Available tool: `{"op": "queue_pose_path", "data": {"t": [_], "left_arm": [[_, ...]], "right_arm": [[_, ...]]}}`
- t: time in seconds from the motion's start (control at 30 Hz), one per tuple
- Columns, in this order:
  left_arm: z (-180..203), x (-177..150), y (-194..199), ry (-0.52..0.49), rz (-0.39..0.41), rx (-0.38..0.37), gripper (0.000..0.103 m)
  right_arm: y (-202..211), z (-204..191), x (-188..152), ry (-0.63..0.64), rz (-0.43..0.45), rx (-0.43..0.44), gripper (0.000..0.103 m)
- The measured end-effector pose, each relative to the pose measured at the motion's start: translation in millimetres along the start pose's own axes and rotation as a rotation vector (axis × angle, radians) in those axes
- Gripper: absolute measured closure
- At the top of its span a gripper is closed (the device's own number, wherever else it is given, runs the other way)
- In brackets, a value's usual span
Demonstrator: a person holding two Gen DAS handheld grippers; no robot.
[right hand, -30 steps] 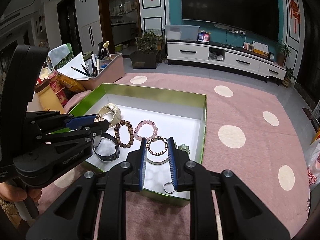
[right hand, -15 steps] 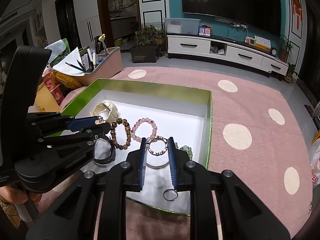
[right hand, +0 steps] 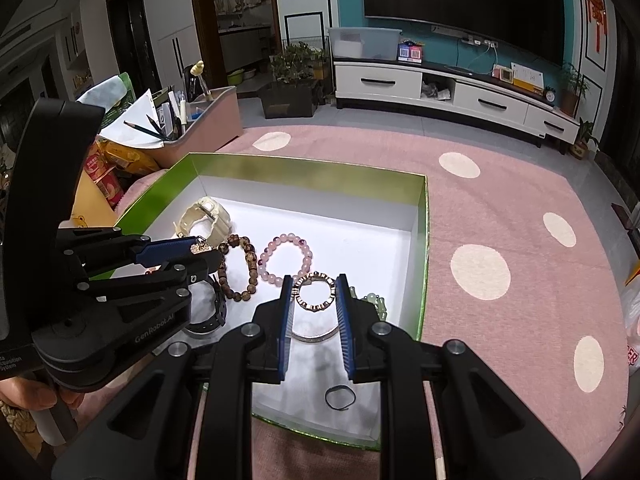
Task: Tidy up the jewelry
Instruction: 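Lower the brooch and ring into the box and open both grippers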
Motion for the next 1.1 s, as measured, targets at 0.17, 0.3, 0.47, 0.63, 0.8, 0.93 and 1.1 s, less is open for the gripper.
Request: {"op": "queue_pose_path", "data": {"t": [0.17, 0.3, 0.47, 0.63, 0.8, 0.93, 1.1], "left_arm": [[-0.6, -0.7, -6.8, -0.004, -0.022, -0.006, 0.083], [-1.1, -0.9, -13.0, -0.006, -0.040, -0.009, 0.083], [-2.2, -1.4, -18.2, -0.007, -0.054, -0.009, 0.083], [-2.0, -0.4, -22.6, -0.009, -0.065, -0.011, 0.083], [-0.4, 1.1, -26.2, -0.011, -0.075, -0.012, 0.083], [0.7, 5.2, -27.3, -0.011, -0.074, -0.015, 0.083], [2.7, 6.0, -29.8, -0.013, -0.077, -0.013, 0.082]], "right_arm": [[-8.3, 2.1, 1.6, -0.015, -0.028, 0.002, 0.083], [-14.4, 2.2, 3.5, -0.016, -0.048, 0.000, 0.083], [-20.4, 1.2, 4.5, -0.011, -0.061, -0.011, 0.083], [-26.0, -0.3, 8.0, -0.010, -0.073, -0.023, 0.083], [-32.8, 2.0, 11.2, -0.016, -0.080, -0.042, 0.083], [-36.4, 5.6, 17.1, -0.037, -0.077, -0.052, 0.083], [-39.9, 9.9, 17.5, -0.045, -0.081, -0.069, 0.083]]}}
Point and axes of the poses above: each gripper's, at about its wrist camera, not at the fingertips, and y roughly against the way its jaws point, z to its right, x to its top, the point moved 6 cm from there along -y, roughly the way its jaws point, and after that the axes turned 15 degrees about -y, right-handed, at the moved point
